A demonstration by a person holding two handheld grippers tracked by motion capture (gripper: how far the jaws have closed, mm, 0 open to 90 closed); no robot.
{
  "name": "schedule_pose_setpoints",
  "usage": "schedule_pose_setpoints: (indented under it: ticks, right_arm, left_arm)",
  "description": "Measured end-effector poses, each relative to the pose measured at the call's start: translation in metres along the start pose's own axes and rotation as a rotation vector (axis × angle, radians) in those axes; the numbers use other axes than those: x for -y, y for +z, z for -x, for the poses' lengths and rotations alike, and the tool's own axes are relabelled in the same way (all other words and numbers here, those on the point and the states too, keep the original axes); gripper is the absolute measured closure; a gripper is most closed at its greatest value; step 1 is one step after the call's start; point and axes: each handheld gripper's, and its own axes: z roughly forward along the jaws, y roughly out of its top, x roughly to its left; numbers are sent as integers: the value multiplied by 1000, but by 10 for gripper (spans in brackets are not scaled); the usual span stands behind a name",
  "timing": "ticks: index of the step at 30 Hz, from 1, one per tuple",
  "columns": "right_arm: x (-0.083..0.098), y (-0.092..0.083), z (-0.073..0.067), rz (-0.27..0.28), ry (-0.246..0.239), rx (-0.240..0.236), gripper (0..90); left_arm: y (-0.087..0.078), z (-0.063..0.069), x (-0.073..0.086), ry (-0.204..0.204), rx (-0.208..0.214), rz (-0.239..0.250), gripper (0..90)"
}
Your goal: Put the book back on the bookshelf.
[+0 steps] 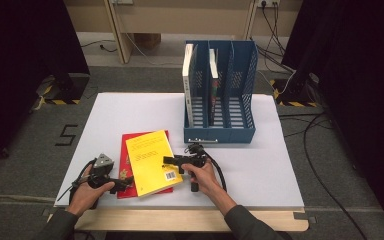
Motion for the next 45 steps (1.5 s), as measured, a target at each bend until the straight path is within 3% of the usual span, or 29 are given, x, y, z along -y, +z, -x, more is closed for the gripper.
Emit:
schedule_pose_setpoints:
  ticks: [1, 3, 11, 17, 27, 30, 33, 35, 37, 40, 45]
  right_arm:
    - [1, 1, -2, -3, -45, 22, 450]
    - [0, 0, -4, 6, -71, 37, 481]
    - [-7, -6, -16, 2, -258, 39, 508]
    - [-13, -7, -19, -14, -278, 22, 513]
    - [-14, 1, -24, -62, -299, 46, 492]
    - [-14, 5, -23, -62, -290, 38, 492]
    - [-7, 14, -24, -100, -261, -12, 525]
    - [-5, 15, -31, -79, -312, 23, 546]
    - [-9, 10, -34, -40, -314, -3, 653]
    - [-12, 4, -41, -13, -352, -21, 700]
    - [-10, 1, -43, 16, -336, -30, 715]
  left_arm:
    - [0, 0, 0, 0, -1, -1, 0]
    - [0, 0, 0, -2, 5, -4, 0]
    - [-1, -2, 1, -10, 10, -5, 0]
    - [-1, -2, 1, -6, 12, -6, 0]
    - [-1, -2, 1, 5, 12, -3, 0]
    - [-1, -2, 1, 11, 8, -2, 0]
    - [-1, -1, 1, 14, 7, -1, 0]
    - [-1, -1, 1, 22, 7, 1, 0]
    - [-1, -1, 0, 25, 5, 0, 0]
    - [0, -2, 1, 9, 16, -3, 2]
    - [-2, -5, 1, -8, 9, 3, 13]
